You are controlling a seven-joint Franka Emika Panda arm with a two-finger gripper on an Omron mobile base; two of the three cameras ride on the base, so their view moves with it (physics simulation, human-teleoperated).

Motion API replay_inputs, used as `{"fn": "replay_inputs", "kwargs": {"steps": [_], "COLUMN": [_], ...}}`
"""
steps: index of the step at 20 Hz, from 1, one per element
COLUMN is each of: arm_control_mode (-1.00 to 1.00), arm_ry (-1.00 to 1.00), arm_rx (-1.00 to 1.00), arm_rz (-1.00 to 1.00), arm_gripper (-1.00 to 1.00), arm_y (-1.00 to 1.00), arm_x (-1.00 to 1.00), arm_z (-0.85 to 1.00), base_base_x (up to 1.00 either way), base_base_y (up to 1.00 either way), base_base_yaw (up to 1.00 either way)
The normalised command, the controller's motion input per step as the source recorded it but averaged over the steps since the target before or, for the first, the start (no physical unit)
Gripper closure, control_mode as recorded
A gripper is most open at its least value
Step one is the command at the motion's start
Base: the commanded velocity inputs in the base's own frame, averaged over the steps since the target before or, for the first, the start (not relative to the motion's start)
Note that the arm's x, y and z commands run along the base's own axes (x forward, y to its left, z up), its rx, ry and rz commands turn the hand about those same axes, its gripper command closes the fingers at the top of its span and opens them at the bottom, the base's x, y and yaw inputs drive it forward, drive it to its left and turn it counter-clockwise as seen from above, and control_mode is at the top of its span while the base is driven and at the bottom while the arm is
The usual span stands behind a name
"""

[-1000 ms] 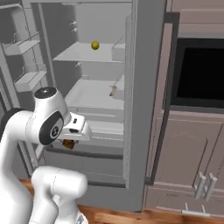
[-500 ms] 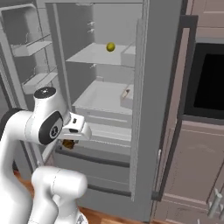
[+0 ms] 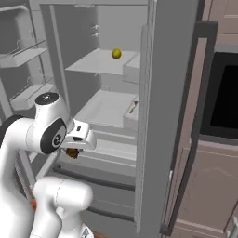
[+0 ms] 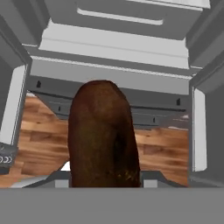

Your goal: Place the sweet potato in the correct fridge rack based on whether it is a fruit or vegetable. Finally, close the fridge door.

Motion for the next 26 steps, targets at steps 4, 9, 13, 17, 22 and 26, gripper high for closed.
{"fn": "replay_inputs", "kwargs": {"steps": [4, 9, 13, 17, 22, 26], "arm_control_mode": [1.0, 1.0, 1.0, 1.0, 1.0, -1.0], "arm_ry": [0.0, 0.0, 0.0, 0.0, 0.0, -0.05], "arm_rx": [0.0, 0.0, 0.0, 0.0, 0.0, 0.0], "arm_rz": [0.0, 0.0, 0.0, 0.0, 0.0, 0.0], "arm_gripper": [1.0, 1.0, 1.0, 1.0, 1.0, 1.0], "arm_y": [0.0, 0.0, 0.0, 0.0, 0.0, 0.0], "arm_x": [0.0, 0.0, 0.0, 0.0, 0.0, 0.06], "arm_z": [0.0, 0.0, 0.0, 0.0, 0.0, 0.11], "base_base_x": [0.61, 0.6, 0.61, 0.55, 0.38, 0.0], "base_base_y": [0.11, 0.02, 0.0, 0.0, 0.0, 0.0], "base_base_yaw": [0.0, 0.0, 0.0, 0.0, 0.0, 0.0]}}
